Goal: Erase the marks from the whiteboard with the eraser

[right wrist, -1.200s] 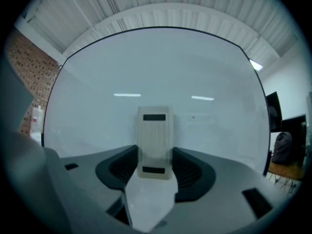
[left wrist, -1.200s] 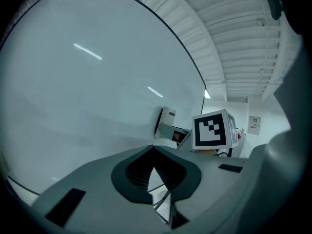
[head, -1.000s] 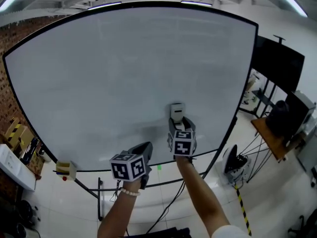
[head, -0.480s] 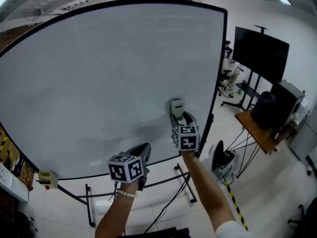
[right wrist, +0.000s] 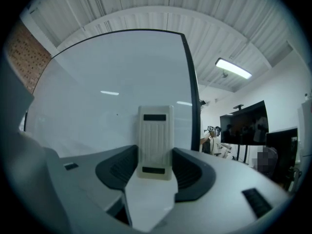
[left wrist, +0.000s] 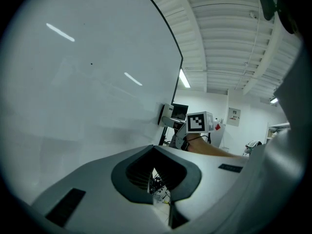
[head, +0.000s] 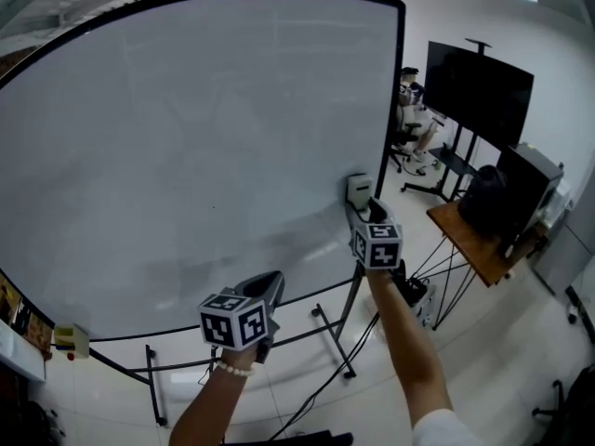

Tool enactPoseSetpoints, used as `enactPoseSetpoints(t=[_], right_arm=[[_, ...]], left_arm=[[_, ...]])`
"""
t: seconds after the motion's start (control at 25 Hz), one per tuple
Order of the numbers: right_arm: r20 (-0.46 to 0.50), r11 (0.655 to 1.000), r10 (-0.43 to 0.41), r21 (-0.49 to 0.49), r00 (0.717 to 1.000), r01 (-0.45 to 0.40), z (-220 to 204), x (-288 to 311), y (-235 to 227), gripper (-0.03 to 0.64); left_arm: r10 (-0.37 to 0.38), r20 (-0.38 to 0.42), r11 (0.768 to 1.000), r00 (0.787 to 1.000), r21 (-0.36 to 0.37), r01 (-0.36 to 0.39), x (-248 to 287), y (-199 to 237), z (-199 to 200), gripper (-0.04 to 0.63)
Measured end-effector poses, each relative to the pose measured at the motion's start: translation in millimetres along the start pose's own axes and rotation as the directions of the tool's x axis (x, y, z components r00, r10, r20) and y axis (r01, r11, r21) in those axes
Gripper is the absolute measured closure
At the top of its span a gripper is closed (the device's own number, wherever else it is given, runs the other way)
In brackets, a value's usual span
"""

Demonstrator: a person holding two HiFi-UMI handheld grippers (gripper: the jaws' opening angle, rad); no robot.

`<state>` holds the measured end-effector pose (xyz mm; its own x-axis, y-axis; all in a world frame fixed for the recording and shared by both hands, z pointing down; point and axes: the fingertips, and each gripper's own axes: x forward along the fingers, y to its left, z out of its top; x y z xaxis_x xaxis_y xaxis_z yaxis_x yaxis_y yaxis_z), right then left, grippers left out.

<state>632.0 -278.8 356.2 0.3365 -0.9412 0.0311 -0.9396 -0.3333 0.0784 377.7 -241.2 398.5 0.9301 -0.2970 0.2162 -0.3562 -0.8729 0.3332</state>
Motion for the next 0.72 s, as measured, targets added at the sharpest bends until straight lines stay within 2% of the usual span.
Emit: enactPoseSetpoints(t=[0.28,0.4,0.72], right_arm=[[-0.021,1.000,-0.025,0.009,0.999,0.025,-17,4,-47,0.368],[-0.036,0.998,-0.039,0.043,0.999,0.040,-30,4,-61,0.368],[-0.044,0.999,0.009,0.038,0.999,-0.007,-83,8,-52,0.368]], left_arm=[[-0.008,-0.013,1.000,1.000,0.009,0.009,11,-8,-5,0.604],[-0.007,-0.016,1.000,1.000,0.006,0.007,11,-3,-9,0.604],[-0.008,-0.010,0.999,1.000,-0.034,0.007,9,10,-22,0.604]])
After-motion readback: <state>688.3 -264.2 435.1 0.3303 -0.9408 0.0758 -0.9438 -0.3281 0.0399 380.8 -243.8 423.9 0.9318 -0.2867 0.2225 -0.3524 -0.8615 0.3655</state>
